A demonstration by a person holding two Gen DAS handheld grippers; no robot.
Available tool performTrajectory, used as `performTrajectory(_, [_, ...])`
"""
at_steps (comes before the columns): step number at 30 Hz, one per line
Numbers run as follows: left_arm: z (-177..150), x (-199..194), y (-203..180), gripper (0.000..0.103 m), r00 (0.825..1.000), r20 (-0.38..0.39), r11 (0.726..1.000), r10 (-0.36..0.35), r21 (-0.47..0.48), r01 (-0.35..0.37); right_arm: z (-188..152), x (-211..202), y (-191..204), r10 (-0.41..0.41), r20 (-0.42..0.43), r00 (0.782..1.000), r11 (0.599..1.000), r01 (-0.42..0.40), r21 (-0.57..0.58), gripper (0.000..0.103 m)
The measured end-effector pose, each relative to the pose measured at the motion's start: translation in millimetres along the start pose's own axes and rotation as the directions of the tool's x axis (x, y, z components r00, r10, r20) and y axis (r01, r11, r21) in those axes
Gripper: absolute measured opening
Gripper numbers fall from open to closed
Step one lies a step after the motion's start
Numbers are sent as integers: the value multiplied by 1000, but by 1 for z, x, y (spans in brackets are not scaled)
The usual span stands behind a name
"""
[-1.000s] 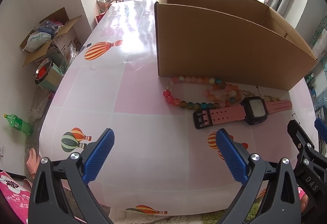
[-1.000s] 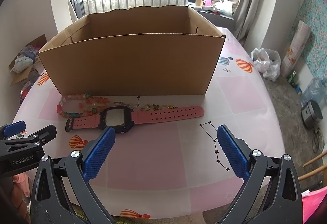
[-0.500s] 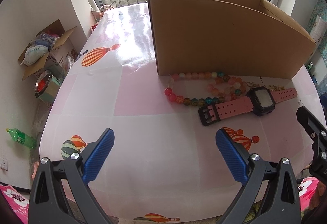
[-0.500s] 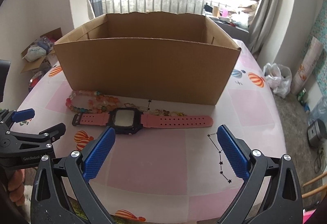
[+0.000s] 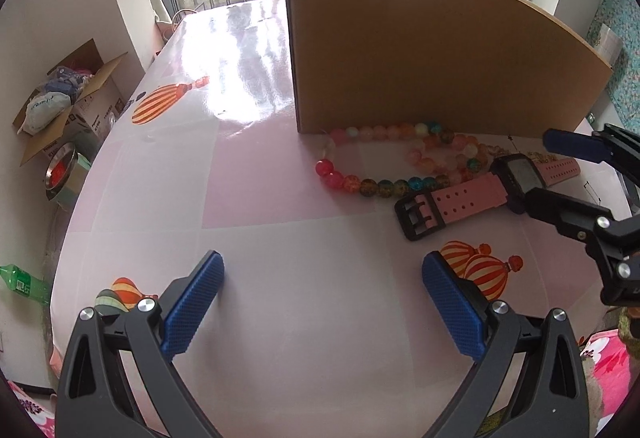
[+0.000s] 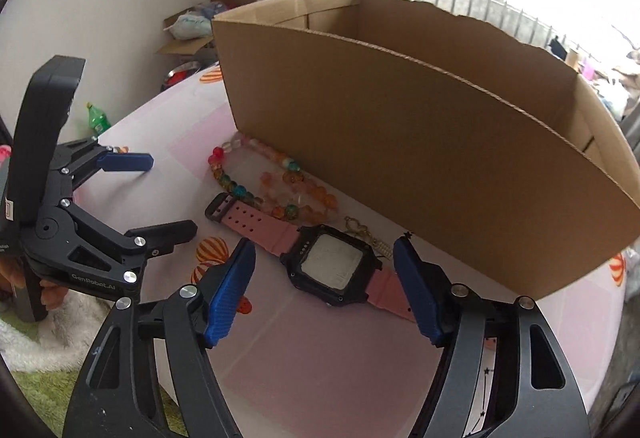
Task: Organize jewelry
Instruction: 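Close the left tool on the pink watch strap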
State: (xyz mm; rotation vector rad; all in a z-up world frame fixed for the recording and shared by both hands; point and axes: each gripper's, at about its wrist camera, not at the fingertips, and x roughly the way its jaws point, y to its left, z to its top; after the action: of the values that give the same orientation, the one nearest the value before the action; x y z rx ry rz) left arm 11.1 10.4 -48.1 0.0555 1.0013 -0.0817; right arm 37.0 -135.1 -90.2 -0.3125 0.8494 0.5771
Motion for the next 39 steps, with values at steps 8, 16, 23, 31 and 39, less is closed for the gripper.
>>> performTrajectory(8, [2,1,0,97,1000,-20,1000,-6,20,6,3,18,13,-2,-68,998,995,-5,-104,61])
performTrajectory(16, [-1,-7,4,97,999,27,997,-47,56,45,-13,3,24,-25,-99,995,991,11,-137,54])
performTrajectory(23, [-10,-35,-7,90,983,146,985,-114,142,93,-24,-7,36,-66,-97,993,984,48,-171,48])
performTrajectory(31, [-21,-42,-31,76,976,173,954,-136,290,82,-23,-8,29,-10,-131,991,995,-3,-97,47])
performTrajectory(39, [-26,-34,-68,76,971,221,877,-91,480,-27,-13,0,-16,269,-214,939,963,-254,93,47])
